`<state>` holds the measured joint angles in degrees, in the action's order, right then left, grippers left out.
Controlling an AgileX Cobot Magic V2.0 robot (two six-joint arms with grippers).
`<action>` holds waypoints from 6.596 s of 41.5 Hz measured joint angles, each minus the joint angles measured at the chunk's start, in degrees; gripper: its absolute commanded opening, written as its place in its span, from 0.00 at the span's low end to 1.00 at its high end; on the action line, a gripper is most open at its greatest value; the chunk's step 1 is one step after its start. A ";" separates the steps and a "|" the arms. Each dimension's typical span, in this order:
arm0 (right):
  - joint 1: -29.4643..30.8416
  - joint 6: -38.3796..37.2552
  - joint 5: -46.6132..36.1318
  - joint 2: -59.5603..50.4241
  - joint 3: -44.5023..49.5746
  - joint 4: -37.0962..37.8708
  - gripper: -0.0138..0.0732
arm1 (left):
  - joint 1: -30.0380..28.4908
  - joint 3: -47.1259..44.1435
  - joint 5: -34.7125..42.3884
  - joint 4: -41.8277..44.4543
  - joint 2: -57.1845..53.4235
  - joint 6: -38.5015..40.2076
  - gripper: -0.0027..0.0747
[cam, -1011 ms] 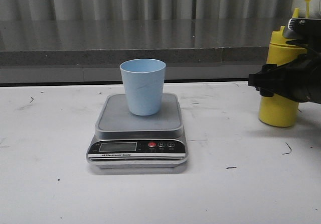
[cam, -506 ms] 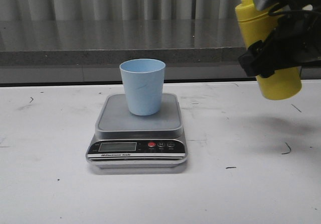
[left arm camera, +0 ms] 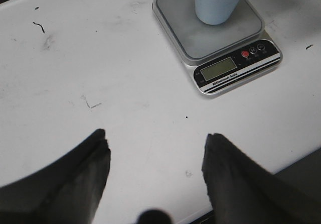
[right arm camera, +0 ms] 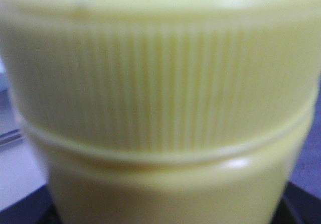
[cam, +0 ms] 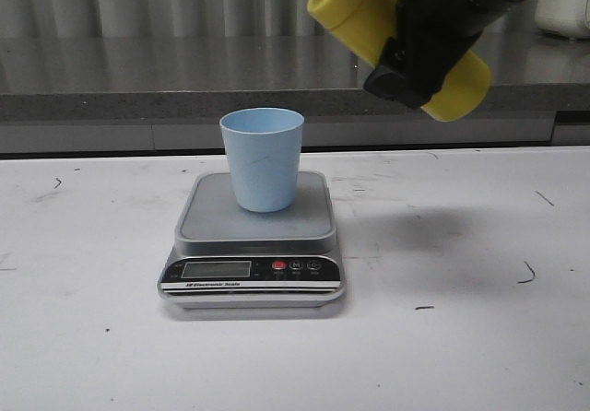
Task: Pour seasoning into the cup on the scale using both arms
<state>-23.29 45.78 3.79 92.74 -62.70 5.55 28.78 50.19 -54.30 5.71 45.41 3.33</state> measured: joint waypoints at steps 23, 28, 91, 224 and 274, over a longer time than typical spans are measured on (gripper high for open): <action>-1.82 3.61 17.40 9.22 -16.62 21.10 0.54 | 0.00 0.00 0.00 0.00 0.00 0.00 0.56; -3.07 1.83 19.19 10.09 -17.90 29.07 0.54 | 0.00 0.00 0.09 0.00 0.00 0.00 0.56; -6.74 -27.44 21.99 10.89 -18.77 62.38 0.54 | 0.00 0.00 0.09 0.00 0.00 0.00 0.56; 19.56 -52.69 -60.04 10.11 34.91 4.41 0.84 | 0.00 0.00 0.22 0.00 0.00 0.00 0.56; 0.50 -58.92 46.37 -58.30 21.44 4.02 0.84 | 0.00 0.00 0.22 0.00 0.00 0.00 0.56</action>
<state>-22.79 -13.14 50.16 34.43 -41.26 9.57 28.78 50.19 -54.08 5.71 45.41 3.33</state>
